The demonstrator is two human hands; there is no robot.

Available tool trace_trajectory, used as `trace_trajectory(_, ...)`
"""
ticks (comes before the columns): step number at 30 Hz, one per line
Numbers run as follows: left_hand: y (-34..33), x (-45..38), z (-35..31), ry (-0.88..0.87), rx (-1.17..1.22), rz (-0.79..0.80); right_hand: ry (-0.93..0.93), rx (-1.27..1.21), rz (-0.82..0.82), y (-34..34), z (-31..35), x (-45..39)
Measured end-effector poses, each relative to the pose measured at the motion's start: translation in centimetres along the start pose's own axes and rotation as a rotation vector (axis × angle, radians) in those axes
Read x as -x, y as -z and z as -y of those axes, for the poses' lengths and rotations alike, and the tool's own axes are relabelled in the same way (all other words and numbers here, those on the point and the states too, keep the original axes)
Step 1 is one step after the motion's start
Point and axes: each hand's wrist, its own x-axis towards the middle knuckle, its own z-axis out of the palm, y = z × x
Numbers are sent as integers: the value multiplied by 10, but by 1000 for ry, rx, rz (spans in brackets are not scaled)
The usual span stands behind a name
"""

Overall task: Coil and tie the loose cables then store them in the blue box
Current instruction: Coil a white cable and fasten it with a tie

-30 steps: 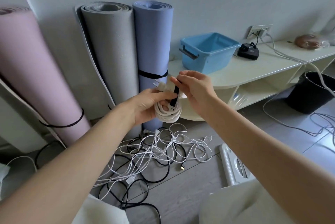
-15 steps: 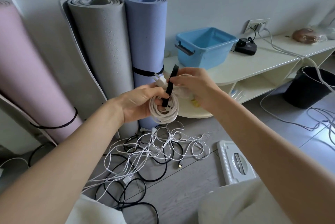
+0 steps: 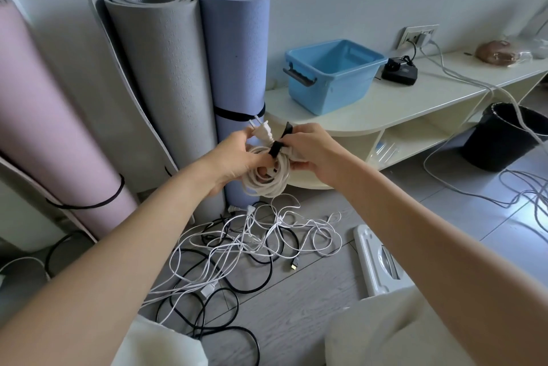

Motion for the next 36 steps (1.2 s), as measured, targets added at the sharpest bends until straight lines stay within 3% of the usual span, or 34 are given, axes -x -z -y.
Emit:
trace_trajectory(3,5,-2,4,-23,-76,-146,81,82,-33,0,-1,0)
trace_trajectory(5,8,-3,5,35,-35,-154,143,153,-62,0,0,1)
trace_trajectory(9,7,2,1,192,94,38,251,296,-43,-1,-4,0)
trace_trajectory(17,11,13,-7,237,323,242,376,453,-33,1,-3,0)
trace_trajectory(20,12,16,-10,235,363,303,394,429,-11,2,-3,1)
trace_trajectory(23,7,15,-9,259,389,241,400,442,8,2,-3,1)
trace_trajectory(36,10,12,-5,208,227,231,272,292,86,7,0,-2)
